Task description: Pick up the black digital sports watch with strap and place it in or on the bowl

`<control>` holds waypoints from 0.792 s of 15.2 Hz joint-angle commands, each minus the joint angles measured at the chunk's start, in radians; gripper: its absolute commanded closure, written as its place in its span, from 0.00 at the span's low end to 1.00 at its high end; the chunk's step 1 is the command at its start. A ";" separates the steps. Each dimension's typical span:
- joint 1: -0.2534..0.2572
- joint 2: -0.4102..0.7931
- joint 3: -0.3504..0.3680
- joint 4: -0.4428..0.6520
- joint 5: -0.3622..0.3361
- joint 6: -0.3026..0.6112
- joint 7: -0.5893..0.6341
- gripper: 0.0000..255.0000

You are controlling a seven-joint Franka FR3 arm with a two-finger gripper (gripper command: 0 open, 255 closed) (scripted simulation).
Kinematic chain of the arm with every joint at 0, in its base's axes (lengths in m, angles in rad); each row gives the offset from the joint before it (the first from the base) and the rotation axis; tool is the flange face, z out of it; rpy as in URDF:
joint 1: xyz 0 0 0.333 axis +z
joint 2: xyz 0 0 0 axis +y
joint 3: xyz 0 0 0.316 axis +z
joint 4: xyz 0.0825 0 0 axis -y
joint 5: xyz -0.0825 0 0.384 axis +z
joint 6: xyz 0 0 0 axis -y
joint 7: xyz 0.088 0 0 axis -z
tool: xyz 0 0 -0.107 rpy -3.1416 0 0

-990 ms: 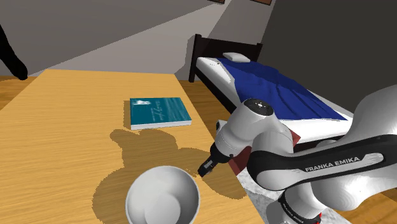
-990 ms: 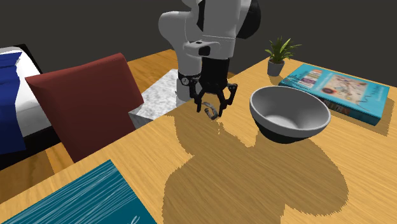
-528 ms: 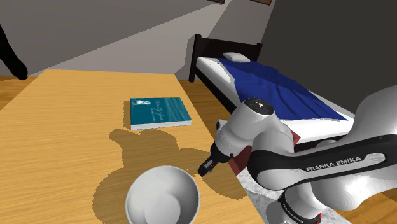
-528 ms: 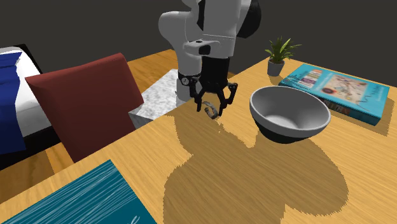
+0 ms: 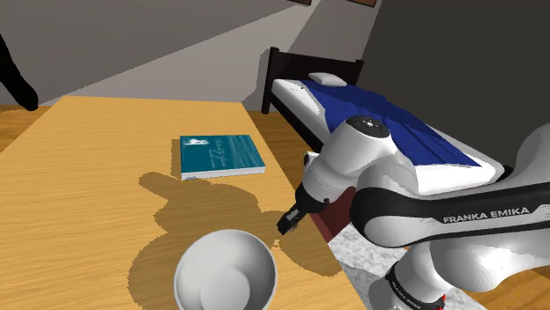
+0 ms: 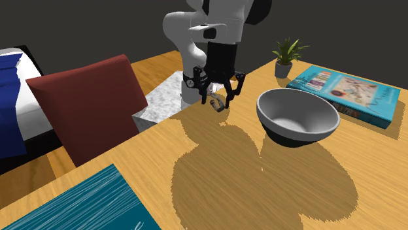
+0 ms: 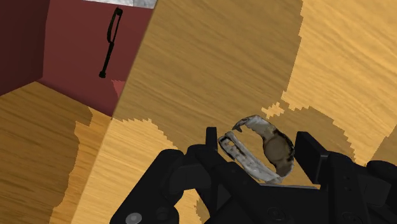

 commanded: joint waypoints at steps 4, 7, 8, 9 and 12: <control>0.002 -0.054 -0.028 0.042 -0.015 -0.095 -0.005 1.00; 0.000 -0.080 -0.044 0.069 -0.025 -0.147 -0.009 1.00; 0.000 -0.087 -0.050 0.078 -0.029 -0.164 -0.010 1.00; -0.001 -0.095 -0.055 0.088 -0.032 -0.181 -0.011 1.00; -0.004 -0.113 -0.070 0.118 -0.043 -0.229 -0.014 1.00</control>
